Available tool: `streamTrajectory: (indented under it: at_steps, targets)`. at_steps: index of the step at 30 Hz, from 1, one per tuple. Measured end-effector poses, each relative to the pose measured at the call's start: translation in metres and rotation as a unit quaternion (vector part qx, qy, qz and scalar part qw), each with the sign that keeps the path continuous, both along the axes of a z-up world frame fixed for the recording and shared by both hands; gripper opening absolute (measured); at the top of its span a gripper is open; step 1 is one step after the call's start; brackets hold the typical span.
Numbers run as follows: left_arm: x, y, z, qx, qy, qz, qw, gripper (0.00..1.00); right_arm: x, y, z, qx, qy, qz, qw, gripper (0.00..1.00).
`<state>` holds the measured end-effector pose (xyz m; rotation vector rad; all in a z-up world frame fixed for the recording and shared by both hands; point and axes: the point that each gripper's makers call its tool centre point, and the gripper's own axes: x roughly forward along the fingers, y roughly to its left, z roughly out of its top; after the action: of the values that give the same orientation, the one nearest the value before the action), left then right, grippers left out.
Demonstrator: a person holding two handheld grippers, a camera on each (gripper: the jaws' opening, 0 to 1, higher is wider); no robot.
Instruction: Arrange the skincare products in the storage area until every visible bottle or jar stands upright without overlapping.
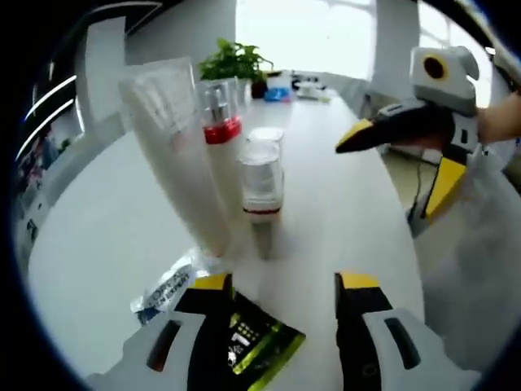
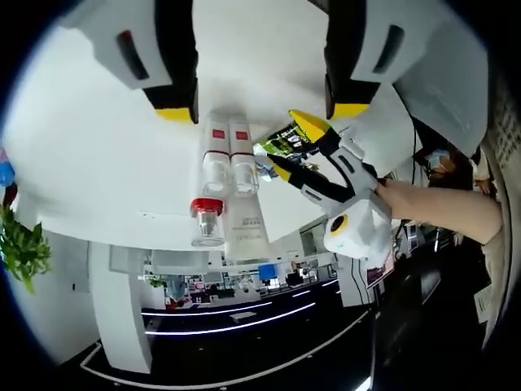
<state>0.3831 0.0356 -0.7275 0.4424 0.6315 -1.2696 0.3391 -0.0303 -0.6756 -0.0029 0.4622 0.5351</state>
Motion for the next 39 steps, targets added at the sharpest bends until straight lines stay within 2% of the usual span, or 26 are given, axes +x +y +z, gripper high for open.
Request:
streamTrajectory:
  at_steps: [9,16,28,39]
  targets:
    - [-0.009,0.037,0.005,0.01,0.0,0.066,0.9978,0.62,-0.005,0.004,0.007,-0.005,-0.004,0.013,0.9999,0.72]
    - [-0.019,0.06,0.016,-0.001,0.004,0.119,0.9928,0.7,-0.011,0.004,0.011,-0.006,-0.007,0.017,0.9998,0.76]
    - [-0.046,0.106,0.023,-0.011,0.02,0.207,0.978,0.8,-0.025,0.007,0.016,0.003,-0.008,0.022,0.9997,0.79]
    - [-0.072,0.134,0.027,-0.022,0.032,0.27,0.9619,0.89,-0.031,0.012,0.022,0.007,-0.013,0.034,0.9993,0.78]
